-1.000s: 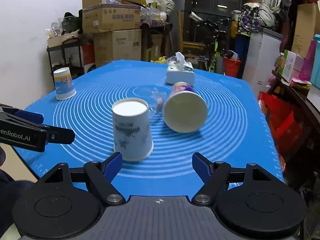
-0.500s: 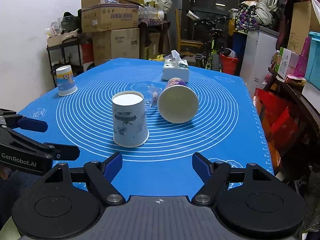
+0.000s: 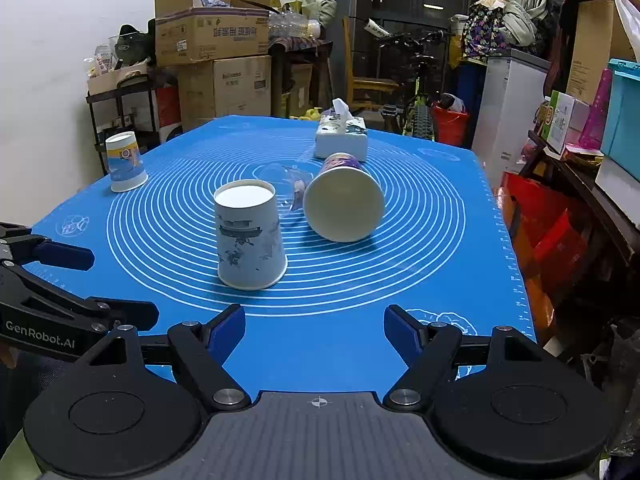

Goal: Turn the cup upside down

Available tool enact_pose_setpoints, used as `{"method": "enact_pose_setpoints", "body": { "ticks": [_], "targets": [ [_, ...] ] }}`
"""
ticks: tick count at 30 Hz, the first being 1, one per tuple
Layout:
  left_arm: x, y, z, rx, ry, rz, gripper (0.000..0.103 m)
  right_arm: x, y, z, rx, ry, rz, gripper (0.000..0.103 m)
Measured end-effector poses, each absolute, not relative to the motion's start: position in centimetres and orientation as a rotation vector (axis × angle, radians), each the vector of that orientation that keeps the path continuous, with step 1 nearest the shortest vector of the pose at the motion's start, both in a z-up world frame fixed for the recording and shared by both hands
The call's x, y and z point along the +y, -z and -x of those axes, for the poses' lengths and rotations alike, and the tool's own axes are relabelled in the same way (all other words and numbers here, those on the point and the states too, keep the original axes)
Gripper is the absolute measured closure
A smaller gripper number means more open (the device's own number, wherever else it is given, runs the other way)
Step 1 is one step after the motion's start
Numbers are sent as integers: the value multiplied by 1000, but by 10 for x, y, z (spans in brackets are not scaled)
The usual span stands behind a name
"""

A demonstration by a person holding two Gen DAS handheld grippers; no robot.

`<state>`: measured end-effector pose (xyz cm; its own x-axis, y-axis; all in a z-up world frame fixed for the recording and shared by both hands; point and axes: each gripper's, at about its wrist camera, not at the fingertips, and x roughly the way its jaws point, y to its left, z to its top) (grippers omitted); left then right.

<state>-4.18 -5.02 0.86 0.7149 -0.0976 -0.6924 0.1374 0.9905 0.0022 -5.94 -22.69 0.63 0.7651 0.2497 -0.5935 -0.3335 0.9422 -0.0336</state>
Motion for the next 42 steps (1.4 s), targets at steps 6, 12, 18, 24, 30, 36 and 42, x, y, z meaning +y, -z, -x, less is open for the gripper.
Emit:
{"method": "enact_pose_setpoints", "body": {
  "ticks": [6, 12, 18, 24, 30, 36, 42],
  "targets": [
    [-52, -9, 40, 764, 127, -60, 9, -227, -8, 60, 629, -317, 140, 23],
    [-54, -8, 40, 763, 129, -72, 9, -227, -7, 59, 634, -318, 142, 23],
    [-55, -7, 40, 767, 129, -77, 9, -227, -6, 59, 634, -317, 142, 23],
    [-56, -7, 40, 770, 126, -73, 9, -226, -5, 59, 638, -319, 142, 23],
    [-55, -7, 40, 771, 127, -72, 9, -227, -4, 58, 643, -318, 143, 23],
    [-56, -7, 40, 771, 126, -72, 9, -228, -3, 58, 646, -318, 143, 23],
    [-56, -7, 40, 772, 127, -72, 9, -228, 0, 58, 651, -319, 143, 23]
  ]
}}
